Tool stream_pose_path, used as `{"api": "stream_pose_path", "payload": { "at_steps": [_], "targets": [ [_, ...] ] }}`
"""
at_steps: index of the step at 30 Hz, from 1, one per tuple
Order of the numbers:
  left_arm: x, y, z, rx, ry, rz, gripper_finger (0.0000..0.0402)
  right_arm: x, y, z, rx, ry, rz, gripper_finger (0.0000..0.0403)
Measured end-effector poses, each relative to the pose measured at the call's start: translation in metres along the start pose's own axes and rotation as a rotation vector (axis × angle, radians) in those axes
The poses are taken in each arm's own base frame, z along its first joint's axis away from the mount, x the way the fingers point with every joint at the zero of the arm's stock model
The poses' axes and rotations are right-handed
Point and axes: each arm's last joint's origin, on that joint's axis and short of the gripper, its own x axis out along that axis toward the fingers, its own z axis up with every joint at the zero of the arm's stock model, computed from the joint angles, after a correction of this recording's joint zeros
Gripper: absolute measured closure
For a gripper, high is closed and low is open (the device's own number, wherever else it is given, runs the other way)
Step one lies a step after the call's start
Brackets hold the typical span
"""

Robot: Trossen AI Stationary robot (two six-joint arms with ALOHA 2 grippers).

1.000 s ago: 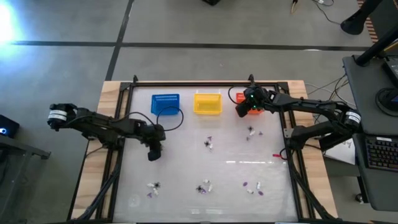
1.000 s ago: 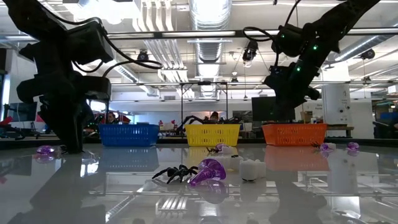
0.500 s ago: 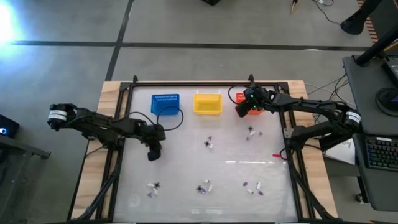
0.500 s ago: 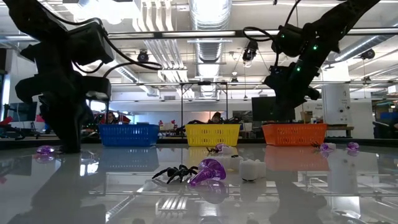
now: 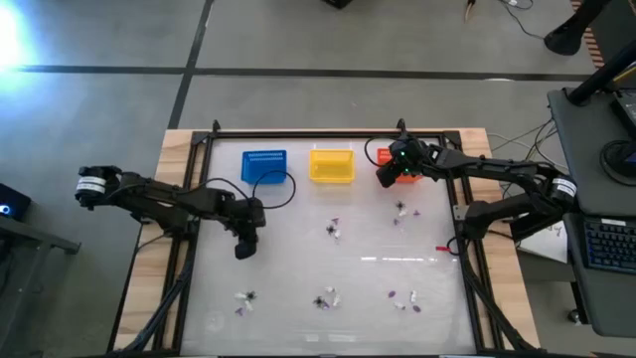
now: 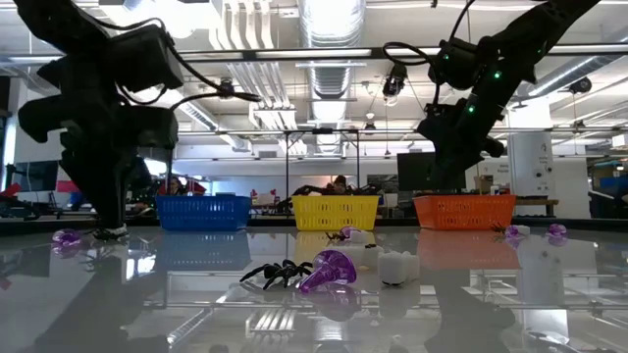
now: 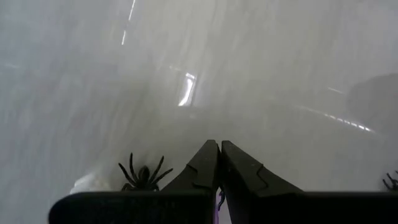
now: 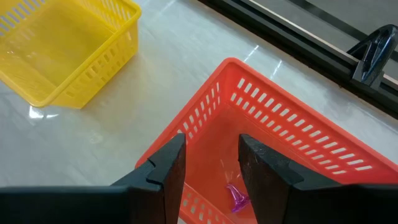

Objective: Sort Halloween decoration
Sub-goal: Put the black spider toy into the blue basket

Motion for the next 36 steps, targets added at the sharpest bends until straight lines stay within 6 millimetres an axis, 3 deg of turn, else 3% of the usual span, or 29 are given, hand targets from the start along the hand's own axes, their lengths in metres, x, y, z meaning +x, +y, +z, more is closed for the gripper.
{"api": "stream_pose_path", "payload": {
  "at_steps": [16, 36],
  "targets": [
    [-0.028, -0.005, 0.015, 0.102, -0.145, 0.115, 0.0401, 0.000, 0.000, 0.000, 0.001, 0.002, -0.001, 0.0264],
    [-0.067, 0.004, 0.015, 0.037, -0.337, 0.368, 0.0401, 0.000, -0.001, -0.002, 0.001, 0.024, -0.007, 0.0264]
  ]
}}
